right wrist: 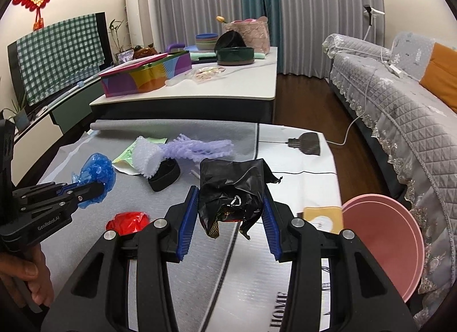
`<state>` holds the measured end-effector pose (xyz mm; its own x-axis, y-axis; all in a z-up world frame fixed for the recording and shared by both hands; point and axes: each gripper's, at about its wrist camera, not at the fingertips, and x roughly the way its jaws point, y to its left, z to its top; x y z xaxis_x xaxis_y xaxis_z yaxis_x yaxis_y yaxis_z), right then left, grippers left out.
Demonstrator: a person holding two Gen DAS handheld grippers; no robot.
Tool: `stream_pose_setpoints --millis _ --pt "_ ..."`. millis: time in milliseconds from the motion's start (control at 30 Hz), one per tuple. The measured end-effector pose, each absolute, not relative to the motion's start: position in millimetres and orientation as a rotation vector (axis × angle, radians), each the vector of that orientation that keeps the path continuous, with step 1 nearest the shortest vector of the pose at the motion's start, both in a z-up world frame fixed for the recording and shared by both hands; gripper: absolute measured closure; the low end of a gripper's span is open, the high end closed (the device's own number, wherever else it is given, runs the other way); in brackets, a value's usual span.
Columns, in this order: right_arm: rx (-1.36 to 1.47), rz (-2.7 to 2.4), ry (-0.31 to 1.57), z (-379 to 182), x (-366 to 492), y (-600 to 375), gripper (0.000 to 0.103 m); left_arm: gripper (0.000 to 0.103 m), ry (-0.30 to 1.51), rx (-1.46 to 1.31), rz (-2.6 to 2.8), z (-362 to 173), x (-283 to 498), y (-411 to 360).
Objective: Collect trash
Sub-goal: 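Carry the black bag with the right gripper while the left carries the blue bag to the pink bin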
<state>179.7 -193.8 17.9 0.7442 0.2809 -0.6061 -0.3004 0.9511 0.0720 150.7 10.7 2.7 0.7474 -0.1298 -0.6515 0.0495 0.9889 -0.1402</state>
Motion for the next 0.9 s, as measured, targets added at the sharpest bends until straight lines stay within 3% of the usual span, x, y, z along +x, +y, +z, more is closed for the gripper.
stream_pose_setpoints --millis 900 --pt "0.036 0.235 0.577 50.8 161.5 -261.2 0.060 0.095 0.656 -0.094 -0.096 8.7 130.3 -40.2"
